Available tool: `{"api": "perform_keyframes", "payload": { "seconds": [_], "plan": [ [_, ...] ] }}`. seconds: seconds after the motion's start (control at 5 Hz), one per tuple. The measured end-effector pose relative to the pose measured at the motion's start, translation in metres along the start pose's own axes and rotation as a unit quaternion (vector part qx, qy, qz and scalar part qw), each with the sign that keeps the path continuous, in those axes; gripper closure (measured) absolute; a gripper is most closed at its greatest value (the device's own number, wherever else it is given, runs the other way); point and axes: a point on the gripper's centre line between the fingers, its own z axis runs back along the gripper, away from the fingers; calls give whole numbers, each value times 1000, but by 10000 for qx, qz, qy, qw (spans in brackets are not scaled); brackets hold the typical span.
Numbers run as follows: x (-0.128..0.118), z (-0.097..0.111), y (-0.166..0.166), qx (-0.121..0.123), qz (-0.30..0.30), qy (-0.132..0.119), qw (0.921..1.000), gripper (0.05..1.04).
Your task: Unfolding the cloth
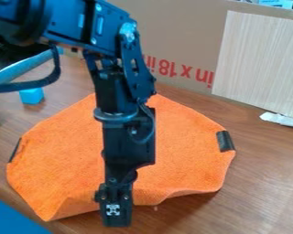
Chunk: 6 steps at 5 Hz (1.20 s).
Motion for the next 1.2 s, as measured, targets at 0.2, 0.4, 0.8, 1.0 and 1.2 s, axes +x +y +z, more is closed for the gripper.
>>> {"api": "perform_keyframes", "payload": {
  "seconds": [0.2,0.4,0.8,1.0,1.2],
  "plan": [
    [-6,17,0,123,-42,-41,9999,76],
    [-11,38,4,606,21,144,9981,81],
    [-17,72,27,2238,600,1421,9624,83],
    [-14,64,42,1906,332,2197,9562,83],
    [-22,86,59,1641,591,1778,9685,83]
  ]
}}
